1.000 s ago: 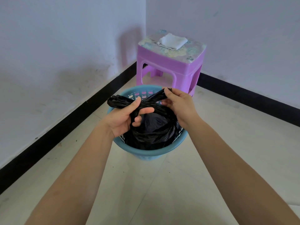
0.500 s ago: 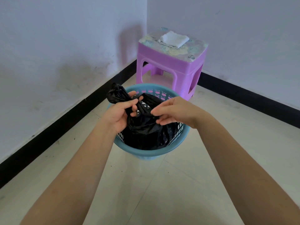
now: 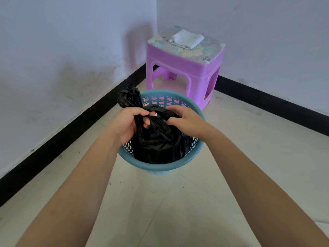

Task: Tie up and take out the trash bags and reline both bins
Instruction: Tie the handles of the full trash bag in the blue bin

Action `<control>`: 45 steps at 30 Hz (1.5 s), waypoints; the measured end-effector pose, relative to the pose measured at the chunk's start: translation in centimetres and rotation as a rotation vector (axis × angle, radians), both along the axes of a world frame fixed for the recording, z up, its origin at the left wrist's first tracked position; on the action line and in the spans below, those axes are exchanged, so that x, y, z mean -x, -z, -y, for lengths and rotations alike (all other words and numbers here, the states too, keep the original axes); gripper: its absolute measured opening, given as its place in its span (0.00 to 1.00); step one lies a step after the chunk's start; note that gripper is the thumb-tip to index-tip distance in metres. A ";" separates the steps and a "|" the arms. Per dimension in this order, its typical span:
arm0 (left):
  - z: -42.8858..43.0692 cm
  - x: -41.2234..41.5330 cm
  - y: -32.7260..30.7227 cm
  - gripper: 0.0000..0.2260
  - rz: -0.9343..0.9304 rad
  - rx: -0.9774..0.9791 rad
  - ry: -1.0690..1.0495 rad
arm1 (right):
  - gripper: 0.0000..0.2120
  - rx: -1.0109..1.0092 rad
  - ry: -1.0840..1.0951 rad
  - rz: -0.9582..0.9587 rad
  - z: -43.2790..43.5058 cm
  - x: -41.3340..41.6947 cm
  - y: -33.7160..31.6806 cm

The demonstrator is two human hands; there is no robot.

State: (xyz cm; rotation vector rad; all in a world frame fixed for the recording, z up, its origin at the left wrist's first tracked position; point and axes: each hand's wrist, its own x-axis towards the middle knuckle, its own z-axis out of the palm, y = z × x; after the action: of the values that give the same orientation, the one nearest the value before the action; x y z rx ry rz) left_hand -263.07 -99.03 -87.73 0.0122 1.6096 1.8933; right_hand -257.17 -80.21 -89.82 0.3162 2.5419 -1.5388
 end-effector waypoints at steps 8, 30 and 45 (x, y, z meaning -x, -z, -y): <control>-0.3 0.8 1.3 0.08 -0.042 -0.007 -0.159 | 0.10 -0.048 0.102 -0.025 0.4 -0.2 -0.9; -1.1 0.2 -0.7 0.30 0.176 -0.526 -0.305 | 0.19 1.076 0.561 -0.265 1.8 0.9 -0.7; 1.8 1.1 1.2 0.19 0.110 -0.153 -0.723 | 0.12 0.778 1.065 -0.204 -7.5 -1.2 1.0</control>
State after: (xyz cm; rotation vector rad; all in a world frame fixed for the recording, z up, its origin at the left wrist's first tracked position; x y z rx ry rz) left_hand -264.17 -100.84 -88.95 -0.6793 1.5005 2.4893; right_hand -255.94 -72.73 -90.80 1.5836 1.6231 -2.8180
